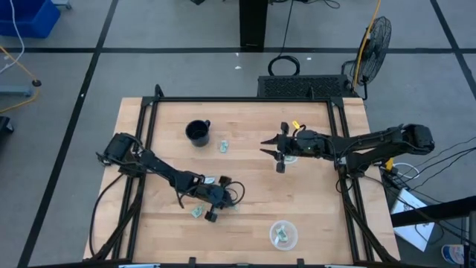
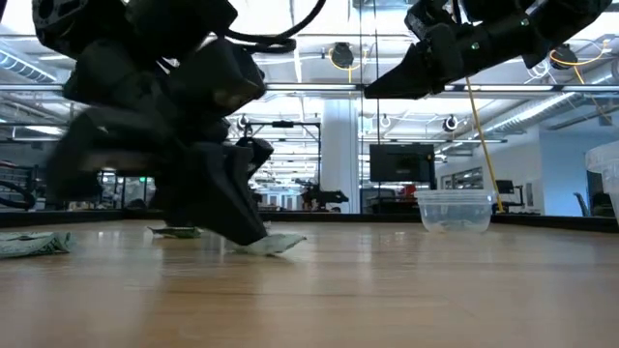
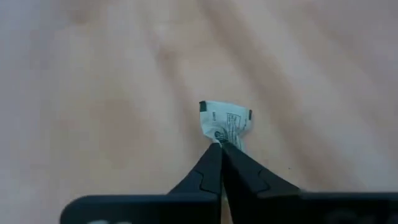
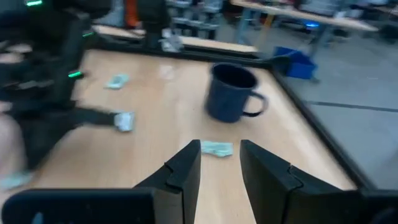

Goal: Pick and place Stevia / Truvia into bins
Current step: Put the light green stevia packet into the bottom transparent container

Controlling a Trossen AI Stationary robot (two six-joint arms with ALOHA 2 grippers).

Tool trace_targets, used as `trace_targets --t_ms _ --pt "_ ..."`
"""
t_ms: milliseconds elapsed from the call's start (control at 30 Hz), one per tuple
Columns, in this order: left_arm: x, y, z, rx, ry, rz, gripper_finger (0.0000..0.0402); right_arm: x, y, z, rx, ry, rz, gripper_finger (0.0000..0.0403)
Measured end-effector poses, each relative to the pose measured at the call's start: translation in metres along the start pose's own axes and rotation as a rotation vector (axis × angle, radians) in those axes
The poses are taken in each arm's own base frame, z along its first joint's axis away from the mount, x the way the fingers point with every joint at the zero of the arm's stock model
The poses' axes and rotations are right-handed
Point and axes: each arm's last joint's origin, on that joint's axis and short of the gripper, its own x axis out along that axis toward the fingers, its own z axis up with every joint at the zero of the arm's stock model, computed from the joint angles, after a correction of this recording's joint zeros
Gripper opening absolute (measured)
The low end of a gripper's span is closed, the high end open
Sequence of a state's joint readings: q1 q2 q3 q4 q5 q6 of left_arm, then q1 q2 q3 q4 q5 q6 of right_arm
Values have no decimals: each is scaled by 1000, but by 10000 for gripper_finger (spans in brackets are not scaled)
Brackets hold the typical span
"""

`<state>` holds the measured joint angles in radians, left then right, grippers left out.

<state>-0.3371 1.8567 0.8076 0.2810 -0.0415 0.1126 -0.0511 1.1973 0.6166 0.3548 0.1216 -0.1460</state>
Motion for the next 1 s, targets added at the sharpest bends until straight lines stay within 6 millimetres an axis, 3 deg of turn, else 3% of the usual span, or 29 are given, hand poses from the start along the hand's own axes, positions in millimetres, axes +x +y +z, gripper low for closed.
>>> trace_targets --t_ms 167,367,633,1000 --pt "-25 16 19 99 -53 183 8 -2 11 -10 37 7 125 106" --pt "-54 50 33 121 -94 401 10 0 15 -18 102 -26 96 112" --pt "-64 97 32 48 -148 549 7 20 13 -32 84 -42 2 114" --pt "-72 120 34 123 -176 675 4 32 -6 -41 293 -58 -84 111"
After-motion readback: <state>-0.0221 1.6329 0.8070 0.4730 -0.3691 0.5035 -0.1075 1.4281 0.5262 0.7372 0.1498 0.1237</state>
